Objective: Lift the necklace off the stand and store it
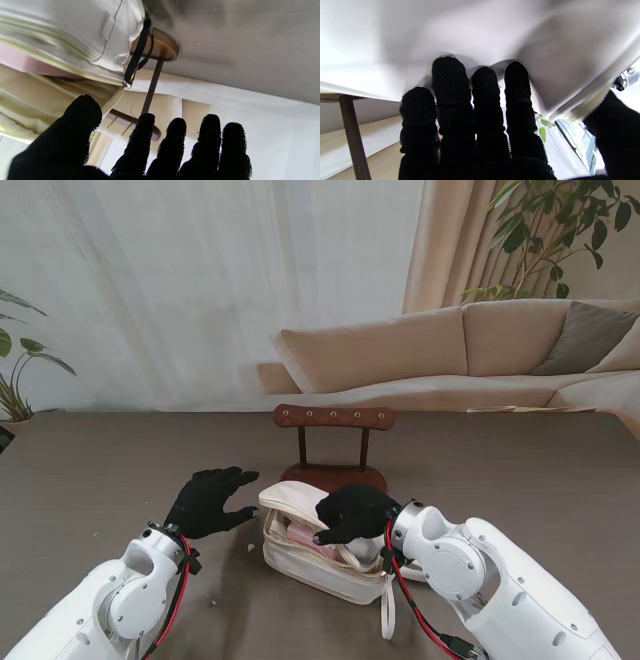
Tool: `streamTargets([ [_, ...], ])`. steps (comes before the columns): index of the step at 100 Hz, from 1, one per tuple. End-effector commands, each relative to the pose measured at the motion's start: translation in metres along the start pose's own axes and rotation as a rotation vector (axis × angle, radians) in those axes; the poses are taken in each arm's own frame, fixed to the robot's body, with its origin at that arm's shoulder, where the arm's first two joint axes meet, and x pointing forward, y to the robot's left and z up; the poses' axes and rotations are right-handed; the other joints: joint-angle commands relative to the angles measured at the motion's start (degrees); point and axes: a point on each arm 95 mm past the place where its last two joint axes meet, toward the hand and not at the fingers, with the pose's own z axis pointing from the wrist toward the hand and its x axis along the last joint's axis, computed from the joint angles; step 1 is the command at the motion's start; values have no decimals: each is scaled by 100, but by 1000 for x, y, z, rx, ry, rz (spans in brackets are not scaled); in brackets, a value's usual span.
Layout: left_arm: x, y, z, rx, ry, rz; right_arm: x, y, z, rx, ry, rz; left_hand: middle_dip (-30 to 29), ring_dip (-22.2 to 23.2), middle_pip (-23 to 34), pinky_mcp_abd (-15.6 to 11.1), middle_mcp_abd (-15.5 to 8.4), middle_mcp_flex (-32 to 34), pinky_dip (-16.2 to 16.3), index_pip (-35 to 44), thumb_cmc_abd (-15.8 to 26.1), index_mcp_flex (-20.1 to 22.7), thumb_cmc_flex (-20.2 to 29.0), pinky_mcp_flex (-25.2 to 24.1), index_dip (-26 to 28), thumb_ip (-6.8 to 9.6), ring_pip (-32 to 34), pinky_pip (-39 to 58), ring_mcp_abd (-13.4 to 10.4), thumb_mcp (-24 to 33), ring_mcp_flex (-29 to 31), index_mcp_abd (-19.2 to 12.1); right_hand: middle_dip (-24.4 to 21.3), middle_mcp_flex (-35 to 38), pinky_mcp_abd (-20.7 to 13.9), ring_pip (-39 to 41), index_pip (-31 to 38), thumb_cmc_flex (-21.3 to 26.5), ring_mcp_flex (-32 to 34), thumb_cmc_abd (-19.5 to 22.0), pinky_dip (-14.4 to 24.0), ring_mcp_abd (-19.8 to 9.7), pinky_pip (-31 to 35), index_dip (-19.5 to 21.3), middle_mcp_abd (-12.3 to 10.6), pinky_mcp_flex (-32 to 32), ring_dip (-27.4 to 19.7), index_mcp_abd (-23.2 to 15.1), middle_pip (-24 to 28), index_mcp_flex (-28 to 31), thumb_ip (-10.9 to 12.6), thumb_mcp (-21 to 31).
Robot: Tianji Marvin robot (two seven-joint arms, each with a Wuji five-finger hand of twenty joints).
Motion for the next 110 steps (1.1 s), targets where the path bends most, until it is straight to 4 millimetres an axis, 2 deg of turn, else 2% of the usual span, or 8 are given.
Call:
streamTargets([
  [1,-1,7,1,-41,-12,-11,-1,-11,0,31,3,6,100,101,-29,19,74,145,201,-4,226,105,95,-341,72,202,24,677,48,82,139,72,-520,-589,-113,-23,-943,-267,-187,336,276,61,-68,117,49,-100,22,-597,-571,-259,398,-313],
  [12,-4,13,2,-72,-23,-17,-1,-11,-1,27,12,29,153,123,-9,-57,72,189,-19,6,237,148,121,-711,108,206,39,1699,38,65,197,70,-572,-628,-16,-155,-1191,-463,-286,750,324,194,-94,404,88,-182,-51,-570,-632,-257,521,-822],
  [20,-6,16,3,-94,-31,-22,-1,-11,-1,24,18,39,184,130,-16,-75,79,194,-450,5,240,142,127,-833,118,203,28,2074,26,64,182,62,-620,-625,120,-490,-1334,-583,-298,1068,285,347,-263,429,108,-234,-237,-580,-706,-323,563,-1156],
  [29,-8,19,4,-111,-39,-24,1,-12,-1,13,15,51,188,125,-17,-78,88,195,-458,3,241,140,141,-867,121,206,22,2132,27,62,167,66,-662,-531,295,-694,-1376,-687,-112,1512,241,436,-361,457,150,-156,-385,-528,-735,-384,604,-857],
  [36,-10,21,5,-121,-48,-27,2,-12,0,-8,10,52,189,123,-27,-80,81,175,-470,3,242,140,155,-882,122,206,20,2158,36,62,161,27,-689,-422,378,-764,-1331,-525,50,1478,215,471,-344,484,168,-42,-461,-503,-718,-393,515,-233],
  [44,-12,23,8,-132,-56,-37,3,-12,1,-16,11,23,186,116,-49,-94,81,126,-489,-37,232,60,184,-922,107,203,6,2165,36,60,124,-90,-704,-356,333,-864,-1003,-148,143,1078,150,382,-321,-71,118,31,-517,-623,-686,-502,-30,22],
  [73,-10,34,20,-195,-39,-81,-1,-12,0,-12,15,-24,285,33,-77,-313,42,-249,-421,-444,-102,-564,490,-1177,-376,139,-43,2134,-68,275,-74,-1303,-715,-200,256,-955,-802,-79,189,762,99,295,-327,-280,84,74,-533,-664,-685,-470,-102,160],
  [110,-7,44,30,-216,-53,-205,-6,-14,-1,-20,-6,-12,1001,101,229,-478,135,-270,112,61,80,-283,1032,-1404,-234,108,60,2434,-155,520,217,-1154,-707,-104,240,-922,-699,4,254,716,73,291,-313,-388,104,104,-491,-622,-696,-420,-152,198],
])
